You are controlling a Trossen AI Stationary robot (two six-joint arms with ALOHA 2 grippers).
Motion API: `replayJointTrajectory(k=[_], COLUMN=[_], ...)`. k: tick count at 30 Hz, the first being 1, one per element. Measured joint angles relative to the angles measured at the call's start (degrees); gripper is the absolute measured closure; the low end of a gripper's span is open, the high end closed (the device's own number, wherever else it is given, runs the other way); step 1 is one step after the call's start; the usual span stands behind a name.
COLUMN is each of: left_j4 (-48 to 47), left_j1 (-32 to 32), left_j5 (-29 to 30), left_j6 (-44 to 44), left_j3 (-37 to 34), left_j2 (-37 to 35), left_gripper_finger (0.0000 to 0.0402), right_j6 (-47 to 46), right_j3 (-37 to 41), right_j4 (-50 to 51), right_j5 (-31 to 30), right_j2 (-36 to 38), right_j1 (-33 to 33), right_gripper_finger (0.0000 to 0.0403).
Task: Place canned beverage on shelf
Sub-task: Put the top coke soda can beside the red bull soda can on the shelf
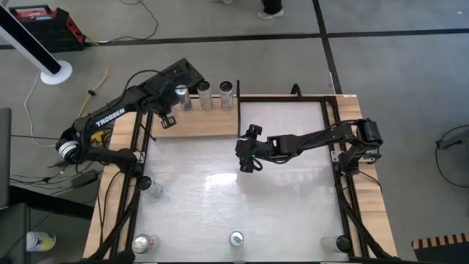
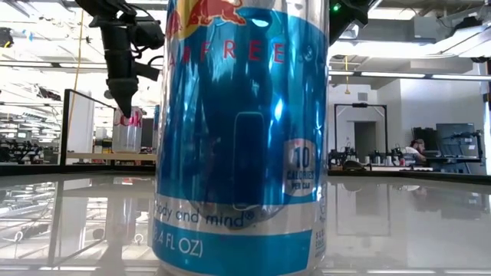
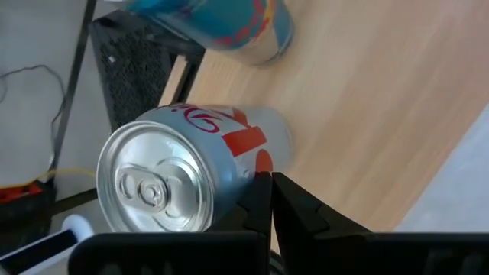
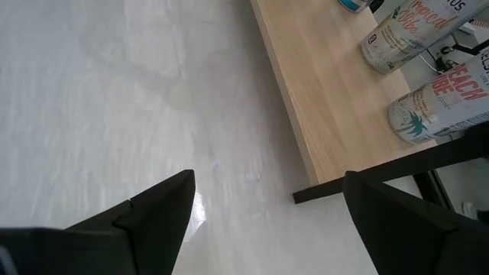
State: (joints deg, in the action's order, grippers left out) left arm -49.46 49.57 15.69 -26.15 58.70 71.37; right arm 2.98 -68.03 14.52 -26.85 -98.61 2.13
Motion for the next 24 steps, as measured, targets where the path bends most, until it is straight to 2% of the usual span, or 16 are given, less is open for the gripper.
replayJointTrajectory(k=[5, 24], left_j4=[0.09, 1.06], left_j1=[1.12, 3.97], left_j5=[2.57, 2.65], left_j6=[-0.09, 0.37], left_j3=[0.00, 0.00], left_j2=[0.00, 0.00], left_gripper_finger=[0.0401, 0.0401], right_j6=[0.00, -0.02], right_j3=[0.00, 0.00], right_j4=[0.00, 0.01], right_j5=[0.00, 0.01], right_j2=[0.00, 0.00], right_j1=[0.00, 0.00], right_gripper_finger=[0.0044, 0.0044])
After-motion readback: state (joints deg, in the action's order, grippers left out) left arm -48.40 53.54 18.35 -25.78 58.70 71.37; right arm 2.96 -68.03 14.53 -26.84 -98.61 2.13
